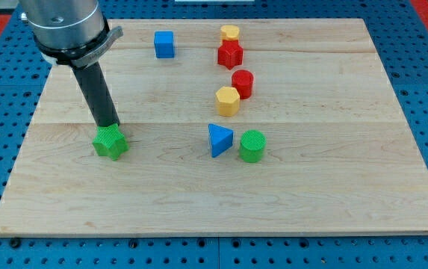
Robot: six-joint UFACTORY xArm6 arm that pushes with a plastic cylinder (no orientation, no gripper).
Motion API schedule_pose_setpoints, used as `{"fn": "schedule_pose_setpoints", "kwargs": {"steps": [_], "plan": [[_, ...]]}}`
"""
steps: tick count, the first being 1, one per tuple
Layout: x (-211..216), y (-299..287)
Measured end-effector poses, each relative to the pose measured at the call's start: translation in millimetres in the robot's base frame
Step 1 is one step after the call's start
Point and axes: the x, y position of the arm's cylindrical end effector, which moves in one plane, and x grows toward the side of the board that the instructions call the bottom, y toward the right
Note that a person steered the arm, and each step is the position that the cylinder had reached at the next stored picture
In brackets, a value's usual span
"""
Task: Push the cube parallel to the red circle
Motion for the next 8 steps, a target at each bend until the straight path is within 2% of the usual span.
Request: {"fn": "schedule_pose_setpoints", "kwargs": {"steps": [1, 2, 3, 5, 7, 8], "plan": [[5.9, 0.0], [-6.7, 0.0], [-72.3, 0.0], [-234.0, 1.9], [-239.3, 24.7], [-239.2, 80.0]]}}
